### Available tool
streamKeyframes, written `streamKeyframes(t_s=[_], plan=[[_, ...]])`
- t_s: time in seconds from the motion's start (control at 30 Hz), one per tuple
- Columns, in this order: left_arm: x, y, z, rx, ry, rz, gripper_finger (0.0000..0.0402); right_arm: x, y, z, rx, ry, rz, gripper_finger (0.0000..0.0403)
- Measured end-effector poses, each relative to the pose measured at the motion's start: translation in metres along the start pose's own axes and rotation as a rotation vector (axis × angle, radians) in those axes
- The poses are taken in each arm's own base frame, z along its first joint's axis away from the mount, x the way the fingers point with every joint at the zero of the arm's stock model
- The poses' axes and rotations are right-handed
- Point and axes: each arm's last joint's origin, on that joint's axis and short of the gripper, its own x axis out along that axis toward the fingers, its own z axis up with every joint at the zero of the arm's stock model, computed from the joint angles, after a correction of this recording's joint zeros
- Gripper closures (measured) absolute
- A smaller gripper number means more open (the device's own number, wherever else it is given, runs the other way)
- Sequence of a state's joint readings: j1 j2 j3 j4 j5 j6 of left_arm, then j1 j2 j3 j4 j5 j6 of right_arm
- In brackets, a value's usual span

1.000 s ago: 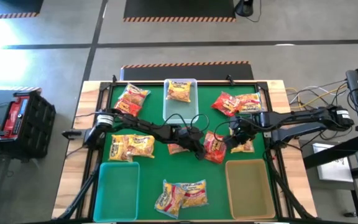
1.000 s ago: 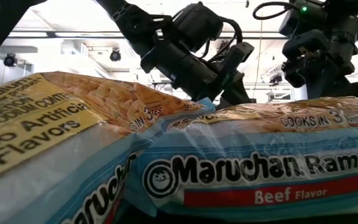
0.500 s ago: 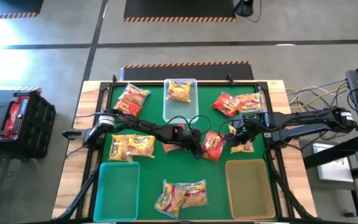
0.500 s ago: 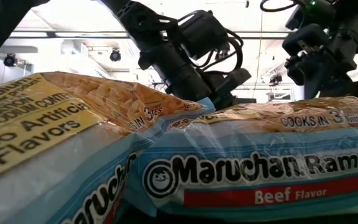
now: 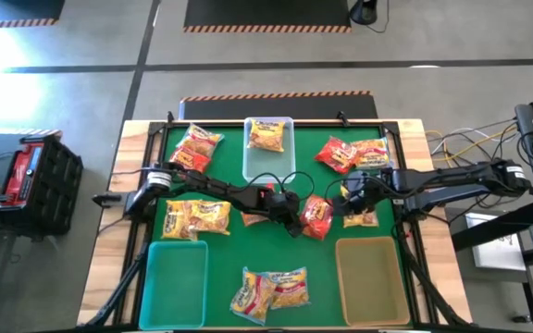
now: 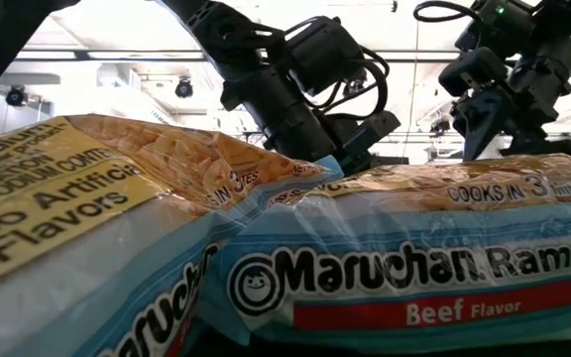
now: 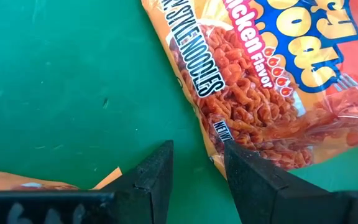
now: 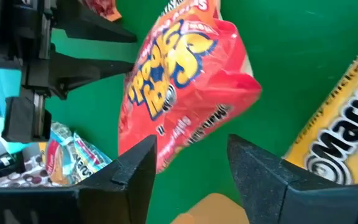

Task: Sort Maruchan noodles
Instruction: Put the orange noodle pack into the orange bin

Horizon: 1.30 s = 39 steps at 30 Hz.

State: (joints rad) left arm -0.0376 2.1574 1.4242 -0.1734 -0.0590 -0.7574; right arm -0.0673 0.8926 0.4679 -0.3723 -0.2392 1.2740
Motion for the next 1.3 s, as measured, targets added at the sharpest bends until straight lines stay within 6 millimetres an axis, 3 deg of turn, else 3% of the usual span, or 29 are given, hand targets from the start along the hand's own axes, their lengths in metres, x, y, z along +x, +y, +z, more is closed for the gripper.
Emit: streamKeyframes(t_s=[0.4,0.73,0.93,1.17,1.3], plan=[[0.000,0.000,0.000,-0.001,-0.001,0.003,0.0277,0.017,0.006,-0.013,0.039,-0.022,-0.028,0.0209],[0.000,0.000,0.000,-0.002,0.002,0.005,0.0277,0.010,0.014,-0.036,0.104,0.030,0.030,0.0209],[0.000,0.000,0.000,-0.008,0.002,0.006,0.0277,0.010,0.019,-0.048,0.174,-0.039,0.035,0.0209],[0.000,0.000,0.000,-0.010,0.002,0.006,0.0277,0.023,0.017,-0.060,0.226,-0.073,-0.010,0.0209],[0.000,0.000,0.000,-0.011,0.002,0.006,0.0277,0.032,0.016,-0.061,0.252,-0.181,-0.027,0.0209]])
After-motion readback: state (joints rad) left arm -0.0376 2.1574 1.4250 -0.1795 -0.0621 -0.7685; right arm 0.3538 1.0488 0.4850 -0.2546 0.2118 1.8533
